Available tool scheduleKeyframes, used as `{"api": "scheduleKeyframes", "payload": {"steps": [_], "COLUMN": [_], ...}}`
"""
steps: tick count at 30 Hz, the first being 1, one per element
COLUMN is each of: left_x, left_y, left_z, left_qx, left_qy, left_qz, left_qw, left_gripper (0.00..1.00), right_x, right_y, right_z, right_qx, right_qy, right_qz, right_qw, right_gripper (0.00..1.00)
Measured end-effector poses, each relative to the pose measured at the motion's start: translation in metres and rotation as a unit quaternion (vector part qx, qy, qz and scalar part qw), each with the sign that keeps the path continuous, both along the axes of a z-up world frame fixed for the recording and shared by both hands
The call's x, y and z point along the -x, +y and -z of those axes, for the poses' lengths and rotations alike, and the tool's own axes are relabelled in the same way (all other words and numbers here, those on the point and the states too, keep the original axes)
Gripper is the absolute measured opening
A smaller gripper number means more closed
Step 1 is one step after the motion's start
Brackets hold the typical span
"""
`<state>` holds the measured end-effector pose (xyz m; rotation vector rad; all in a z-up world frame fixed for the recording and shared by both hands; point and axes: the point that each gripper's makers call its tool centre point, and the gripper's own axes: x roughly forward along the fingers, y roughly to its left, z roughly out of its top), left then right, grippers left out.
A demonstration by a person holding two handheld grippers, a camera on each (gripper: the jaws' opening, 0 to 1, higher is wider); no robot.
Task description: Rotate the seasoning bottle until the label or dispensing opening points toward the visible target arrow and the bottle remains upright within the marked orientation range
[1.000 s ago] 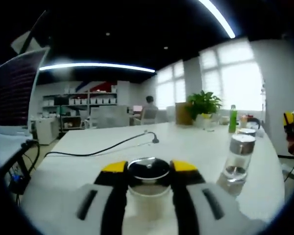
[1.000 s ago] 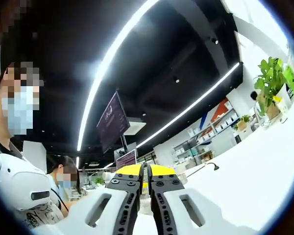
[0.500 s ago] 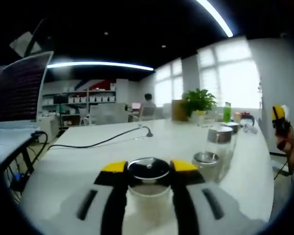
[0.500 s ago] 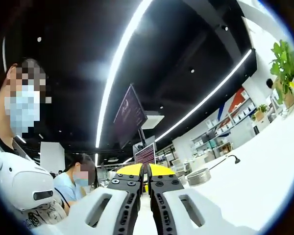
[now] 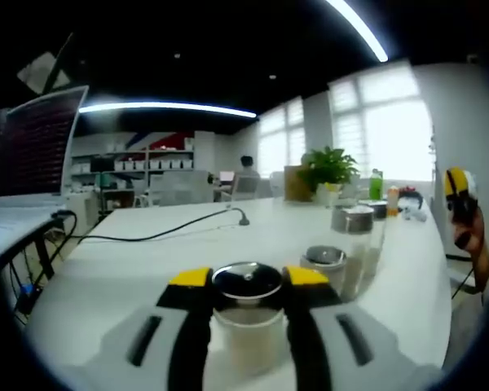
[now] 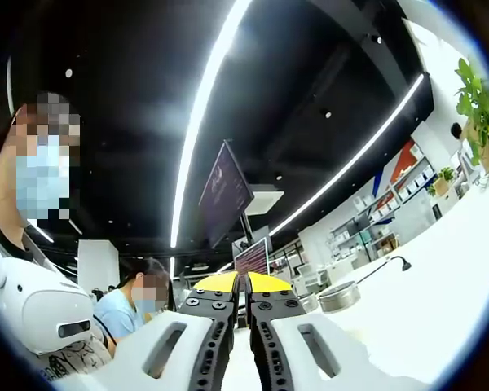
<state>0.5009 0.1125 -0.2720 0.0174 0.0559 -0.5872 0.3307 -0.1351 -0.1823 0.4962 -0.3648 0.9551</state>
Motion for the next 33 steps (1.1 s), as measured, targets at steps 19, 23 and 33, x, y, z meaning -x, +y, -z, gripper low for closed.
{"api": "scheduleKeyframes", "payload": {"steps": [19, 23, 33], "left_x": [0.001, 0.001, 0.004], "left_y": [0.0, 0.001, -0.003], "left_z": [0.01, 0.011, 0.011], "left_qx": [0.002, 0.008, 0.015], "left_qy": [-0.027, -0.027, -0.032], "left_qz": [-0.018, -0.017, -0.006], "left_qw": [0.9995, 0.9994, 0.9994], "left_gripper": [0.35, 0.35, 0.35], "right_x": [-0.001, 0.0, 0.002], "right_y": [-0.004, -0.005, -0.008], "right_z": [0.002, 0.002, 0.002], "right_qx": [0.0, -0.001, -0.004], "right_qy": [-0.001, -0.002, -0.001], "right_qz": [0.012, 0.013, 0.017], "right_qw": [0.9999, 0.9999, 0.9998], "right_gripper": [0.0, 0.0, 0.0]}}
